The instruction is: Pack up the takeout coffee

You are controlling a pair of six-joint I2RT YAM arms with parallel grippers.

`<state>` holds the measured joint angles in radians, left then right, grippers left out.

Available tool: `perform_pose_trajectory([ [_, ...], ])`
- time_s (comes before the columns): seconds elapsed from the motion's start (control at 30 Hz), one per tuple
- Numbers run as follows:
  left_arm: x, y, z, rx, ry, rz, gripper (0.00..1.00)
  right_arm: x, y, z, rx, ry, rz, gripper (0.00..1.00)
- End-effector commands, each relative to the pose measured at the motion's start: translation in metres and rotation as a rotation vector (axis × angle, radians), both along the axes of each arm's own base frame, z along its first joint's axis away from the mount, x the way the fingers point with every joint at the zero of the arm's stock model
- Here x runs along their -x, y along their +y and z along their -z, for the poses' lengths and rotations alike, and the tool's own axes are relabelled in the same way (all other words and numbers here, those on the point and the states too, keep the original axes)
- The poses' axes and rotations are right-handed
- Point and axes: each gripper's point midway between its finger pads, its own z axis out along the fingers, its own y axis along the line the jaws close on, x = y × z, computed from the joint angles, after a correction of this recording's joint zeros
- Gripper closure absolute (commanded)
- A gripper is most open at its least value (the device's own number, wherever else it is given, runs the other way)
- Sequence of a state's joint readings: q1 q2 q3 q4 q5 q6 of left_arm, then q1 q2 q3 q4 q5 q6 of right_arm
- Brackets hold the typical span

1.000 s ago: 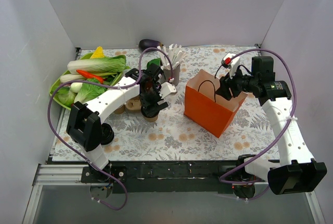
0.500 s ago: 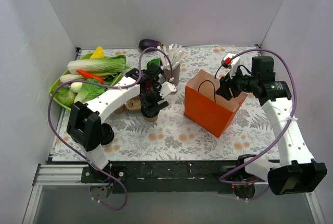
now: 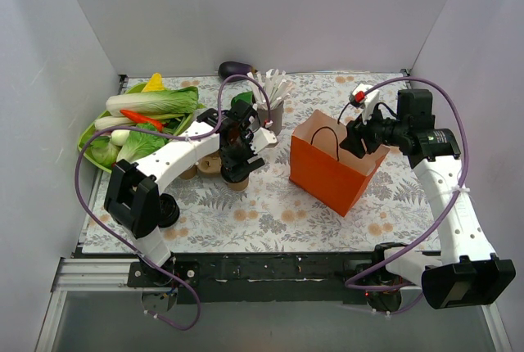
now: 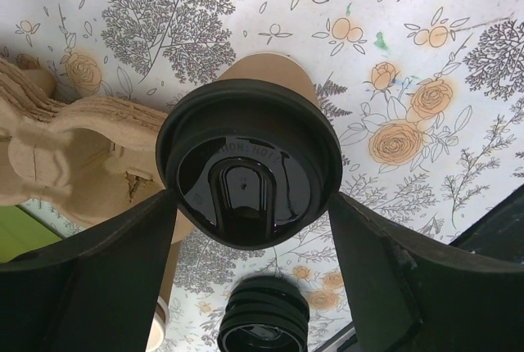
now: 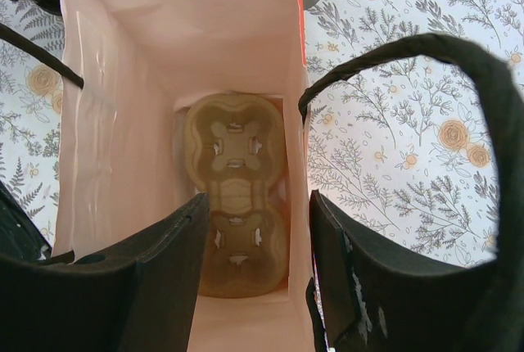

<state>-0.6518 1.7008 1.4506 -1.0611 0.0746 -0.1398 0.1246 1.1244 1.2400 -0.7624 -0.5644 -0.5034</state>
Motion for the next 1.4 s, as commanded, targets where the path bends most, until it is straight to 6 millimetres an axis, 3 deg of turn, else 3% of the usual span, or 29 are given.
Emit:
perform_pose_trajectory([
  [0.0, 0.009, -0.003, 0.002, 0.023, 0.031, -0.011, 0.25, 0.002, 0.001, -0.017, -0.018, -0.046, -0.005, 0.40],
  [0.17, 0.006, -0.005, -0.001, 0.034, 0.023, -0.024, 0.27, 0.002, 0.001, -0.017, -0.017, -0.049, -0.006, 0.40],
  [0.43, -0.009, -0.016, -0.027, 0.080, -0.039, -0.033, 0.26, 0.001, 0.001, -0.015, -0.016, -0.044, -0.008, 0.40],
  [0.57, -0.010, -0.012, -0.023, 0.061, -0.048, -0.035, 0.21, 0.000, 0.002, -0.016, -0.017, -0.043, -0.009, 0.40],
  [0.93, 0.008, 0.000, 0.005, 0.001, 0.044, -0.033, 0.23, -0.001, 0.002, -0.015, -0.017, -0.040, -0.009, 0.40],
  [1.3, 0.003, -0.002, 0.003, 0.006, 0.025, -0.040, 0.32, 0.000, 0.002, -0.014, -0.017, -0.042, -0.007, 0.40],
  [1.37, 0.003, -0.001, 0.002, 0.008, 0.018, -0.041, 0.38, -0.001, 0.001, -0.014, -0.019, -0.041, -0.006, 0.40],
])
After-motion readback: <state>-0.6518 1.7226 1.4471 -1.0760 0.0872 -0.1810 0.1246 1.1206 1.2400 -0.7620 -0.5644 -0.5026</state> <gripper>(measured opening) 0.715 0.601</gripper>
